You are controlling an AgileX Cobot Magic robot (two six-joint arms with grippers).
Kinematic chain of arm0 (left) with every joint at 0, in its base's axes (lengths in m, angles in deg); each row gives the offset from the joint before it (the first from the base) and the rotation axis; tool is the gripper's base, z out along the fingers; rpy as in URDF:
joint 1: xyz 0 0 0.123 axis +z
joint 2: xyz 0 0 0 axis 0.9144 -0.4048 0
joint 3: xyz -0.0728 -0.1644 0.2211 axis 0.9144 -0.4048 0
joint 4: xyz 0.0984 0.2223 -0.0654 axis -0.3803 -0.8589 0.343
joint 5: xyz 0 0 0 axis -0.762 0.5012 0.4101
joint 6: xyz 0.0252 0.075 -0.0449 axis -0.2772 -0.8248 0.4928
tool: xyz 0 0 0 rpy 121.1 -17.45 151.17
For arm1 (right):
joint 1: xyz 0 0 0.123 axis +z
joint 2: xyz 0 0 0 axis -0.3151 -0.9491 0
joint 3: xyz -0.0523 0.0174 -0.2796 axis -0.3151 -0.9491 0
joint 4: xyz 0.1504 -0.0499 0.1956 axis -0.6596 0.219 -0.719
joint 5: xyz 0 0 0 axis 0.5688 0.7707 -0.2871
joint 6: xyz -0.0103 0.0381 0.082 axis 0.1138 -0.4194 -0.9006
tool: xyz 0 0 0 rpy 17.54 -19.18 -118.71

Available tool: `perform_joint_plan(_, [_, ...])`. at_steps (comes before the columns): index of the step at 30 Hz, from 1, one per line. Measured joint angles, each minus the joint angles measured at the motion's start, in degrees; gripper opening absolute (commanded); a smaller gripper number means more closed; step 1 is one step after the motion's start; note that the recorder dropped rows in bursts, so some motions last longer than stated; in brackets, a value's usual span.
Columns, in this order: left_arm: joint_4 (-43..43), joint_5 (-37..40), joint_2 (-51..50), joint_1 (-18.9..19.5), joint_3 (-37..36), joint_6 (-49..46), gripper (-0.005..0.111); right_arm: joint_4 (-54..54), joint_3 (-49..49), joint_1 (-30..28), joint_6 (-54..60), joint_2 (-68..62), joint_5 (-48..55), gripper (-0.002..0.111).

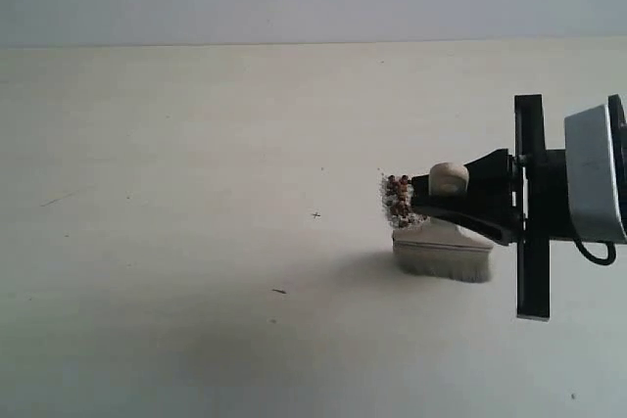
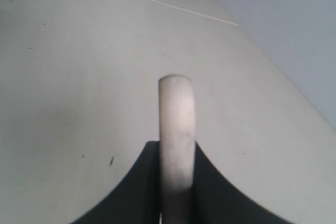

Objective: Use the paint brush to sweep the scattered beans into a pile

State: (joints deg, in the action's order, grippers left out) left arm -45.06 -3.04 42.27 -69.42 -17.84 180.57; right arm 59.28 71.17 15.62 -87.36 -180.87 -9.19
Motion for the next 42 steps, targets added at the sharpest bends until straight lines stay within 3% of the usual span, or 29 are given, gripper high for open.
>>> perform_joint_plan(15, [0.00, 0.00, 0.00, 0.00, 0.00, 0.00, 0.000, 1.31, 4.87, 0.00, -2.23, -2.41, 0.59, 0.000])
perform_joint_plan(29, [0.00, 0.00, 0.00, 0.00, 0.00, 0.00, 0.000, 2.00, 6.39, -0.39, -17.13, 12.53, 1.15, 0.000])
perform_joint_plan(35, [0.00, 0.00, 0.00, 0.00, 0.00, 0.00, 0.000, 1.89, 6.39, -5.41, -23.29, 16.80, 1.03, 0.000])
perform_joint_plan(42, [0.00, 0.00, 0.00, 0.00, 0.00, 0.00, 0.000, 0.36, 6.39, -14.40, -39.59, 20.47, 7.73, 0.000])
